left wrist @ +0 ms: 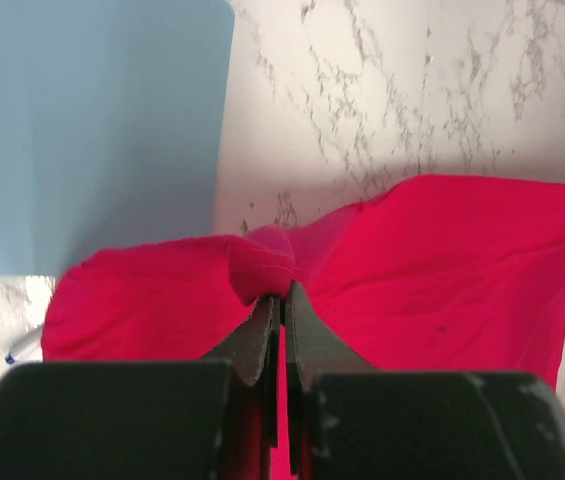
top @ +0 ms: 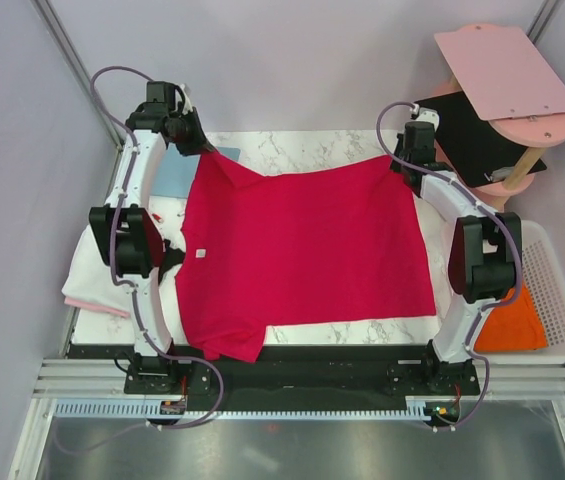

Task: Fold and stack the t-shirts
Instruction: Fold the flattened tshirt in 1/3 of the way

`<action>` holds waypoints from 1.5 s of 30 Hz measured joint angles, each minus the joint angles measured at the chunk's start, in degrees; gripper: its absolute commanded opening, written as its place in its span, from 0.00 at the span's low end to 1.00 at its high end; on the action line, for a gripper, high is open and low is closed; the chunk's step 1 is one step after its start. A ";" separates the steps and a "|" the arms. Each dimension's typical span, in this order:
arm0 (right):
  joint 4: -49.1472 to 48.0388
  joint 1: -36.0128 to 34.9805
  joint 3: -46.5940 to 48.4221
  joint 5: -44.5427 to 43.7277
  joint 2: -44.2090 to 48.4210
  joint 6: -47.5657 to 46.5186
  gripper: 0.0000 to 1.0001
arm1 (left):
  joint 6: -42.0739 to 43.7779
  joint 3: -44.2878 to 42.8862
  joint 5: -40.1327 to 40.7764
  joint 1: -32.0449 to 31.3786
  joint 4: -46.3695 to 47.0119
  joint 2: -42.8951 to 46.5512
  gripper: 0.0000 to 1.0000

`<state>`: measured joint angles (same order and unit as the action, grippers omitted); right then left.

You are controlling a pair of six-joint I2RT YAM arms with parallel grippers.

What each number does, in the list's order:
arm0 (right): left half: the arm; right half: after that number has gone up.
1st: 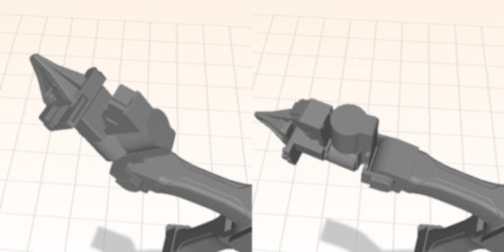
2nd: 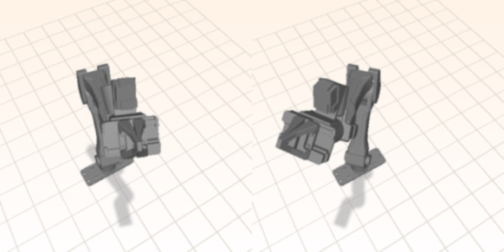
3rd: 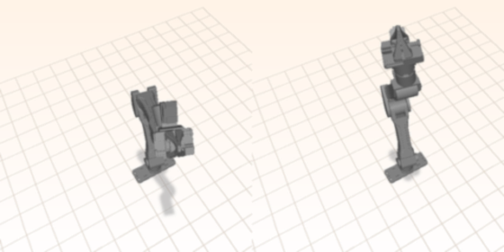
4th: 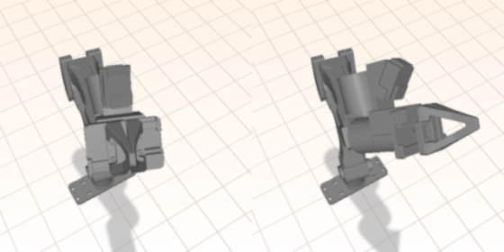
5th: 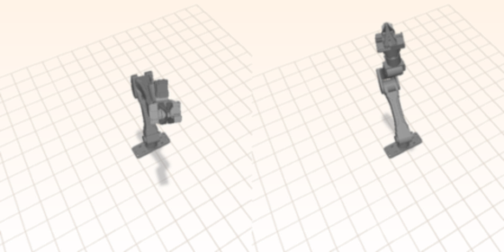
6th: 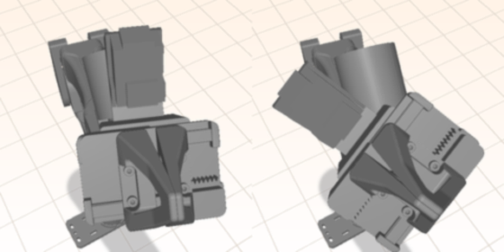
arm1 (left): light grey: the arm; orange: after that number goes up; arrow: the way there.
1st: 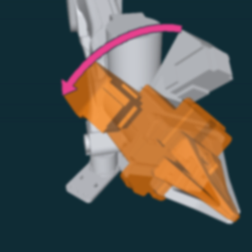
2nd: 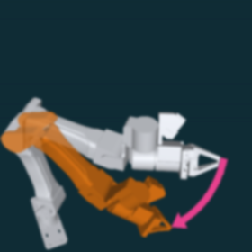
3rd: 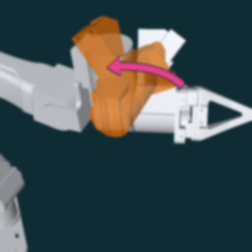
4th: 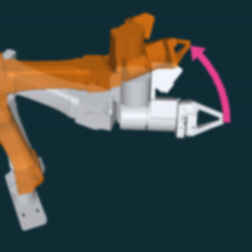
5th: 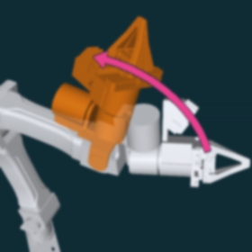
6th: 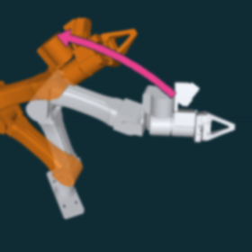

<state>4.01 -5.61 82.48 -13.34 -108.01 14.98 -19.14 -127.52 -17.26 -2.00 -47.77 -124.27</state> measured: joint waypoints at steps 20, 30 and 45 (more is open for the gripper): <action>10.86 0.15 -12.31 -1.49 10.01 1.36 0.00 | -1.33 31.85 -2.36 0.00 0.17 25.79 0.02; 14.93 0.15 -15.56 -3.43 10.01 2.47 0.00 | -1.36 43.25 -2.34 0.00 -0.26 30.53 0.02; 16.33 0.15 -17.86 -4.50 9.75 3.91 0.26 | -1.68 58.90 -2.38 -0.02 -0.42 46.60 0.28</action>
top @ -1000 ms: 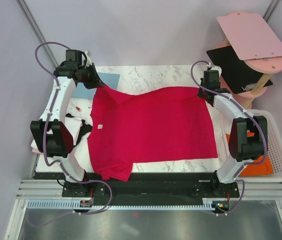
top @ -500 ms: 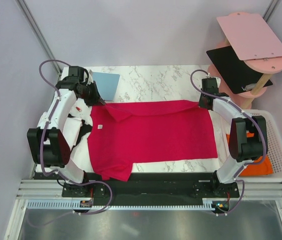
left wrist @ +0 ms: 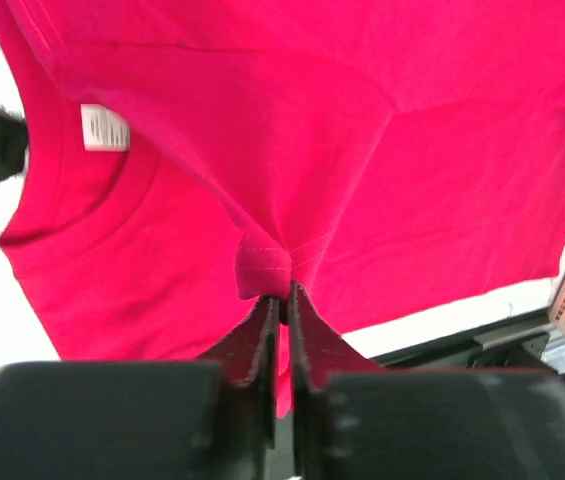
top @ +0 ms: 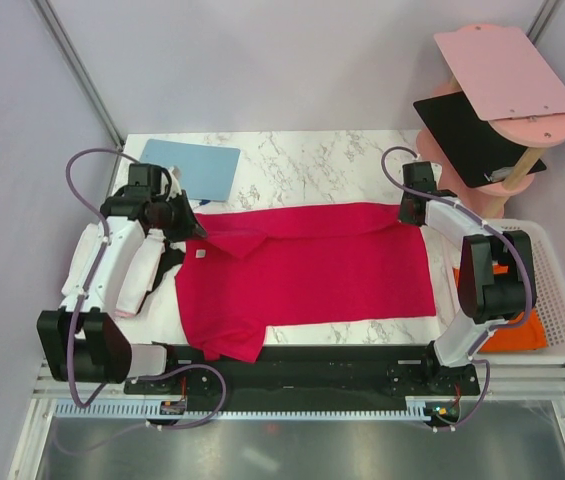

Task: Fold and stack the t-shirts
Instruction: Fold the flattened tshirt in 1/3 of the way

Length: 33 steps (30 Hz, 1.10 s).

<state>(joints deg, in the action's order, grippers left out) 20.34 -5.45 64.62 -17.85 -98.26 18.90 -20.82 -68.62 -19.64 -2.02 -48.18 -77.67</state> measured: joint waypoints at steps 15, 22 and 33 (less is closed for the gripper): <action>-1.44 -0.07 -3.87 1.49 12.90 0.50 0.98 | -0.48 -2.86 2.10 -0.07 -2.38 3.10 0.76; -3.41 -0.11 1.25 5.66 2.62 -0.39 0.00 | -0.20 -7.50 2.54 -0.72 1.77 -14.23 0.02; -0.39 -0.42 5.31 2.84 -8.55 0.94 0.08 | -0.13 -13.94 4.46 -1.16 1.84 -27.17 0.02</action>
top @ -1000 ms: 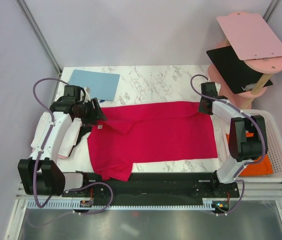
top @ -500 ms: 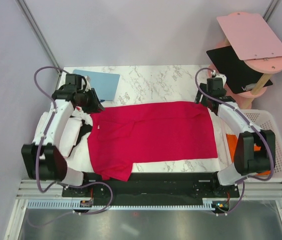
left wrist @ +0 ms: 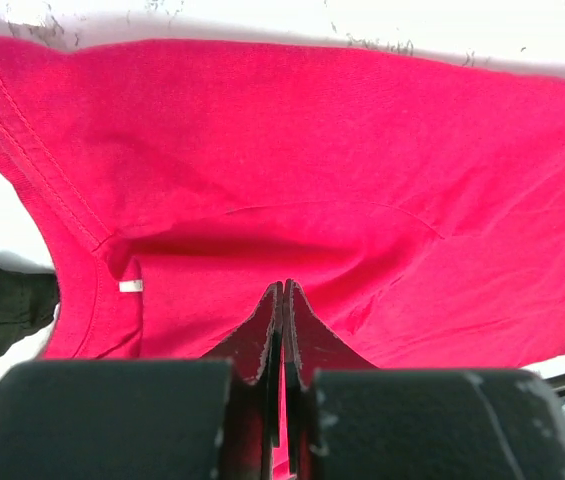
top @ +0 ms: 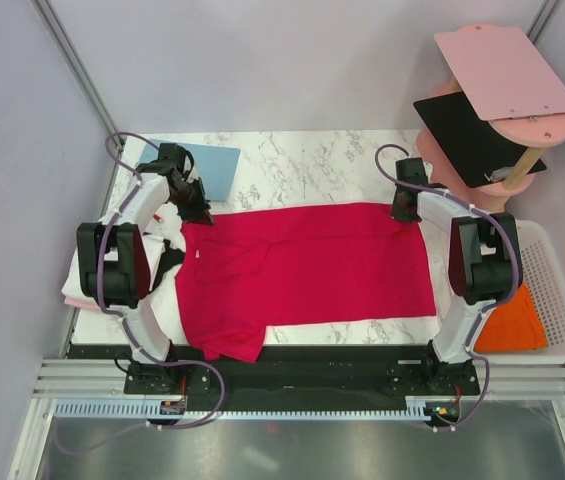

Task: Fold and stack the t-shirts
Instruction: Fold the flattened tshirt in 1/3 of the way

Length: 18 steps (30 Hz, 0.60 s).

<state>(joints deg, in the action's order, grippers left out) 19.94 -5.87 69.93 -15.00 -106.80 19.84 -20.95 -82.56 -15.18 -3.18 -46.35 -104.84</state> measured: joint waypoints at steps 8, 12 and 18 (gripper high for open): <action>0.42 0.26 0.92 -1.51 -1.11 1.14 0.00 | 0.00 -0.09 1.84 -0.26 -0.02 -2.32 0.02; 0.52 0.35 3.45 -2.03 -5.09 1.90 0.00 | 0.00 -1.84 3.34 -0.72 -0.26 -5.53 0.02; 1.64 0.35 7.48 -2.49 -7.69 2.08 0.00 | 0.11 -9.49 7.26 -3.54 -3.28 -12.94 0.02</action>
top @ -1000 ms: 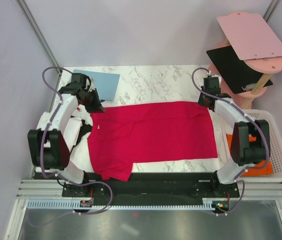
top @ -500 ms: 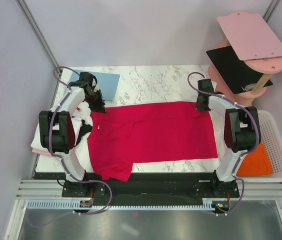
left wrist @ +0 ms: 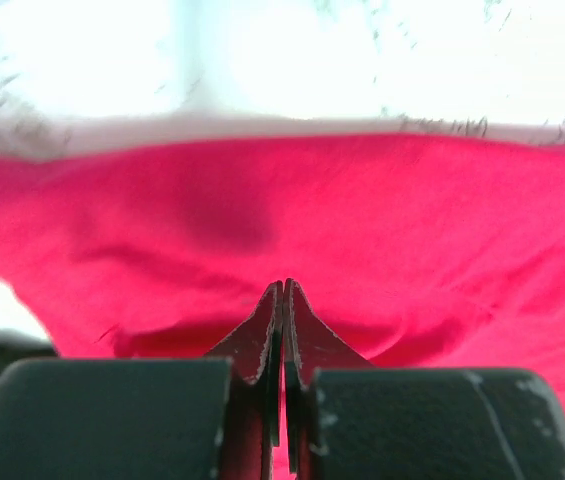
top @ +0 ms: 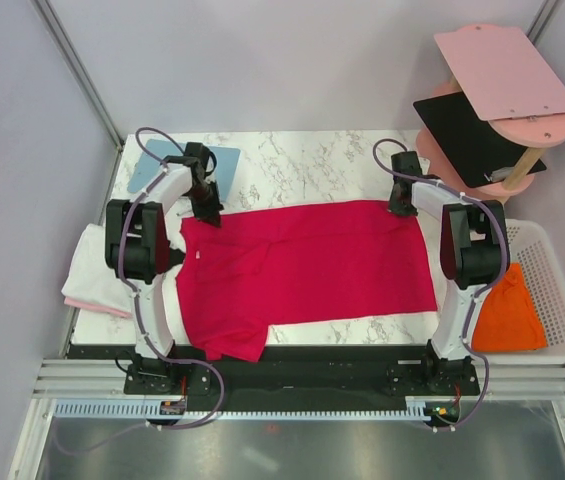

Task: Fold and stack the t-shirts
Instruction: Fold the flattened tshirt in 1/3 of the way

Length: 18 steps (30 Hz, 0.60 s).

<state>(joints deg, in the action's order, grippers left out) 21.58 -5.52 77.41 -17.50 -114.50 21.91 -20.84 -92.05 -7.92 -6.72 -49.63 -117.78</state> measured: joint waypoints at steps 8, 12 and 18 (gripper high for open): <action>0.55 0.00 3.19 -0.31 -2.29 -0.02 0.00 | 0.33 -6.88 6.80 -4.17 -4.68 -7.96 0.02; 0.76 0.00 4.22 -0.15 -2.93 -0.02 0.00 | 0.33 -11.58 9.99 -4.74 -7.91 -10.75 0.02; 1.18 0.00 6.93 1.14 -4.63 -0.04 0.00 | 0.28 -24.35 14.23 -4.76 -13.51 -18.01 0.02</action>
<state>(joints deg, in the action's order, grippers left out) 22.76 -5.52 84.33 -16.36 -119.13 21.87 -20.56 -116.40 6.31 -11.49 -63.13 -135.79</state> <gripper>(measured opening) 0.007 0.026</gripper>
